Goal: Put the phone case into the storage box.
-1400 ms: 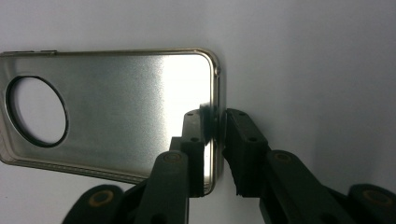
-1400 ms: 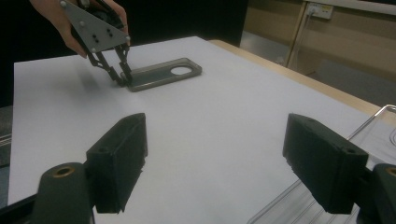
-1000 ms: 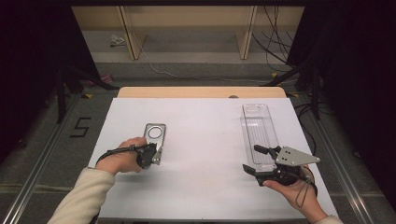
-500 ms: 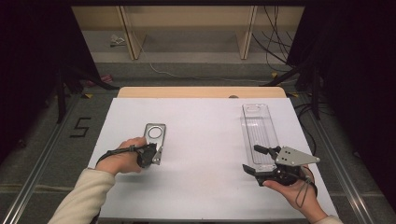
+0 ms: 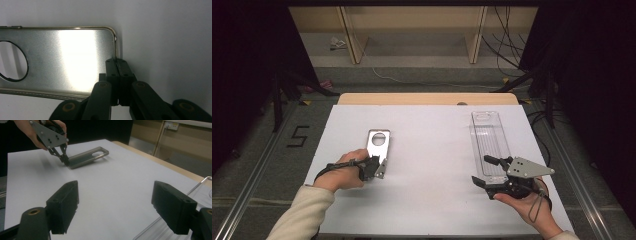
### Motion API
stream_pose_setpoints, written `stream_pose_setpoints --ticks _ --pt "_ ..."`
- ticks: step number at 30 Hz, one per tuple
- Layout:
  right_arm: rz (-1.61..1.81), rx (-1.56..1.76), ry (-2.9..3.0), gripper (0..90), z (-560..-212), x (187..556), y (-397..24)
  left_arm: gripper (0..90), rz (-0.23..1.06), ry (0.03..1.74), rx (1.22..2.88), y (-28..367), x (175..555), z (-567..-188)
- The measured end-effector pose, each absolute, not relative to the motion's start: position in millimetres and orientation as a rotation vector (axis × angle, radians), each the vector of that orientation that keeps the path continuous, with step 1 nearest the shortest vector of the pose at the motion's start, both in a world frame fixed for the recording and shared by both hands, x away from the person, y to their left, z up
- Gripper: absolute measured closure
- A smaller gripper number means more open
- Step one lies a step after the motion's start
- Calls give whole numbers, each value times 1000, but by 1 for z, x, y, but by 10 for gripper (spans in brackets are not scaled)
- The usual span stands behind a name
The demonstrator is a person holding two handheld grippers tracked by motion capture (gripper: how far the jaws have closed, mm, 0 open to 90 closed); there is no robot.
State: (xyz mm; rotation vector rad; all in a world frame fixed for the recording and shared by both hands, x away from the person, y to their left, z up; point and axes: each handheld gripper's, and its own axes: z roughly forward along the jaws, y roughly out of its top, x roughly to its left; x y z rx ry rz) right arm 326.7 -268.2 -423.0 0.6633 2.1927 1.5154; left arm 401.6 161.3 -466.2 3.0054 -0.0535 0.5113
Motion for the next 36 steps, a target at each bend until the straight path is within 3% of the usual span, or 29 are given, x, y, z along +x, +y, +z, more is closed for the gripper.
stream_pose_setpoints --ticks 20,36 --pt "1523 676 2195 239 -423 327 -267 888 685 -3 2853 145 377 -437" --pt "1555 707 2204 247 -423 330 -258 888 709 -34 2809 132 364 -422"
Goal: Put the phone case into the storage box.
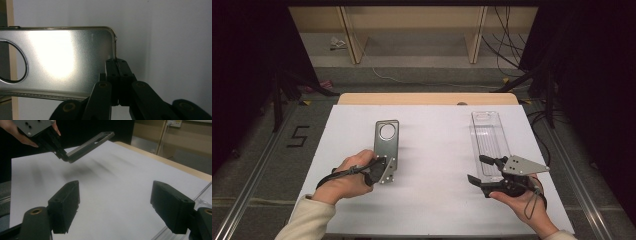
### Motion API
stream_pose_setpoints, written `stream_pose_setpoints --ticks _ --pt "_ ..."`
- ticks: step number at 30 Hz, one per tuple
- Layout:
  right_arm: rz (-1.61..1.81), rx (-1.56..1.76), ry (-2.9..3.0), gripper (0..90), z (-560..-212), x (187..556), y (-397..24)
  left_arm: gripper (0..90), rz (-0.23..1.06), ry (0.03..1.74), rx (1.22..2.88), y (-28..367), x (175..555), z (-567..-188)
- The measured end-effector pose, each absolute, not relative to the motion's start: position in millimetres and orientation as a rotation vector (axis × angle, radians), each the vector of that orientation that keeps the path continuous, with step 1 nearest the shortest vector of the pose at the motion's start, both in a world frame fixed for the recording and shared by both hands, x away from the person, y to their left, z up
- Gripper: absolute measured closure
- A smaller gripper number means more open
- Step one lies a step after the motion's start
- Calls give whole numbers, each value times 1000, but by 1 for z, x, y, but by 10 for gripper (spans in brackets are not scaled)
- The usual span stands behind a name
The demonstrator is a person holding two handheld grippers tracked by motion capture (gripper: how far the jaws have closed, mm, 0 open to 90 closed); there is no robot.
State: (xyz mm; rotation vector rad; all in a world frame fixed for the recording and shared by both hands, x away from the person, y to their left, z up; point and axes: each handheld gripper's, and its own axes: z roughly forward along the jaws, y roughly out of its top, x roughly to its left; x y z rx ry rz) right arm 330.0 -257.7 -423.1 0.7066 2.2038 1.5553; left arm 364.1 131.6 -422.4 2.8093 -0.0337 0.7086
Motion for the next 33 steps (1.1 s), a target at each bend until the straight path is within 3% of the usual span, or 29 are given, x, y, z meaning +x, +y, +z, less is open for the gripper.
stream_pose_setpoints --ticks 13,33 --pt "1608 767 2183 251 -422 338 -252 889 699 -72 2798 119 357 -417" --pt "1647 809 2224 264 -425 363 -210 889 708 -129 2772 104 346 -408"
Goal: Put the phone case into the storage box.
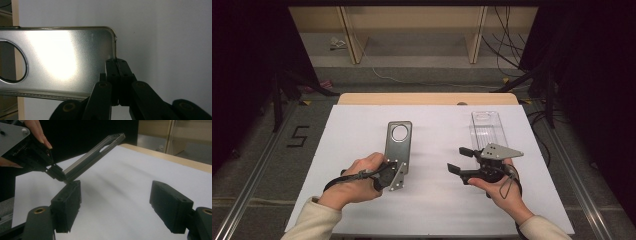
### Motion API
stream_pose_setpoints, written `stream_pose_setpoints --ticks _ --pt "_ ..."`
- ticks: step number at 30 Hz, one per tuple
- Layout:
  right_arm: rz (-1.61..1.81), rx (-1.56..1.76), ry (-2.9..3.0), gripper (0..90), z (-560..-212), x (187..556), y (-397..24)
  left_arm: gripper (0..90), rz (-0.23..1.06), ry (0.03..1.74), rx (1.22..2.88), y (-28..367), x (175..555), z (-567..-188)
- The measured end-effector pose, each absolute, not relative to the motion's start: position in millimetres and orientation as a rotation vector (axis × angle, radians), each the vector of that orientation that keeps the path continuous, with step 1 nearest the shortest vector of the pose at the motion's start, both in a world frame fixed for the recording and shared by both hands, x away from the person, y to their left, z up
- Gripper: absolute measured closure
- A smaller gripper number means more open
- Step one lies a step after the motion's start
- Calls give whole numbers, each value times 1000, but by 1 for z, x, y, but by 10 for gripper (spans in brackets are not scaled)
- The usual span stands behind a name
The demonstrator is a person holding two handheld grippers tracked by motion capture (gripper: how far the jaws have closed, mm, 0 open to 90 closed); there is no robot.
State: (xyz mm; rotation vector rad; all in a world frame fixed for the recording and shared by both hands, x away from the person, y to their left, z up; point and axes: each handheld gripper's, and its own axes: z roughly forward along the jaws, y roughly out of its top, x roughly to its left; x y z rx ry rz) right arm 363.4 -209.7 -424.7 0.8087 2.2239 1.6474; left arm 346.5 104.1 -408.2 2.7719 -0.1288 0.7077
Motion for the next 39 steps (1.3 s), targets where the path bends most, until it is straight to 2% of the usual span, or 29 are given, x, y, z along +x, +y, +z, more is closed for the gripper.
stream_pose_setpoints --ticks 39 --pt "1698 941 2234 277 -428 406 -169 888 683 -281 2771 74 330 -413"
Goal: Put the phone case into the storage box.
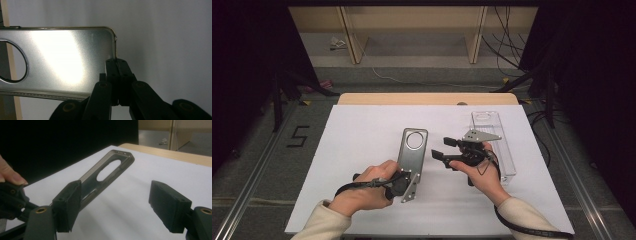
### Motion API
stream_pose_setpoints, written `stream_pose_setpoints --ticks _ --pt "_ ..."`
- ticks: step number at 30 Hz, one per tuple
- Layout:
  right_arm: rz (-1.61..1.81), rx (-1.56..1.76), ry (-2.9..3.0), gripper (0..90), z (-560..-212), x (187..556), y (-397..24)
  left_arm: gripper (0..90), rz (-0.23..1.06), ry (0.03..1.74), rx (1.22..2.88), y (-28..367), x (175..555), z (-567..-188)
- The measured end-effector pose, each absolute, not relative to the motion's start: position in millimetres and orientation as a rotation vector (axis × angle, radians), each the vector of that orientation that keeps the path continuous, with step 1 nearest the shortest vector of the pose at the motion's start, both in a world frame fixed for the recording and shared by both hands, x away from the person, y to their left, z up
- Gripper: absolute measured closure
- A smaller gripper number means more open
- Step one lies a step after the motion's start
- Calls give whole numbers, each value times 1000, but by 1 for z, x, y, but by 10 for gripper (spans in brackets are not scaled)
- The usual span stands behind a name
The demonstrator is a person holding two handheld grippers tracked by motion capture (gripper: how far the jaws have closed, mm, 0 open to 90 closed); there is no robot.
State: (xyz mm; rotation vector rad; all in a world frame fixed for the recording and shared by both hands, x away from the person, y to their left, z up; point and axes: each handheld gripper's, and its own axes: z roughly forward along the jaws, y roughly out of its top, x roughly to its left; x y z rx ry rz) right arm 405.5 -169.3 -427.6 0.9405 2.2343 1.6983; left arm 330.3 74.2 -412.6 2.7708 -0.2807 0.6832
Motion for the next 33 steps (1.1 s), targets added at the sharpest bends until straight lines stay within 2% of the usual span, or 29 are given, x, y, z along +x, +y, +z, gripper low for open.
stream_pose_setpoints --ticks 19,33 --pt "1692 1034 2264 310 -434 423 -154 888 662 -319 2776 65 325 -417" --pt "1661 1124 2296 491 -439 432 -144 888 673 -348 2771 62 324 -418"
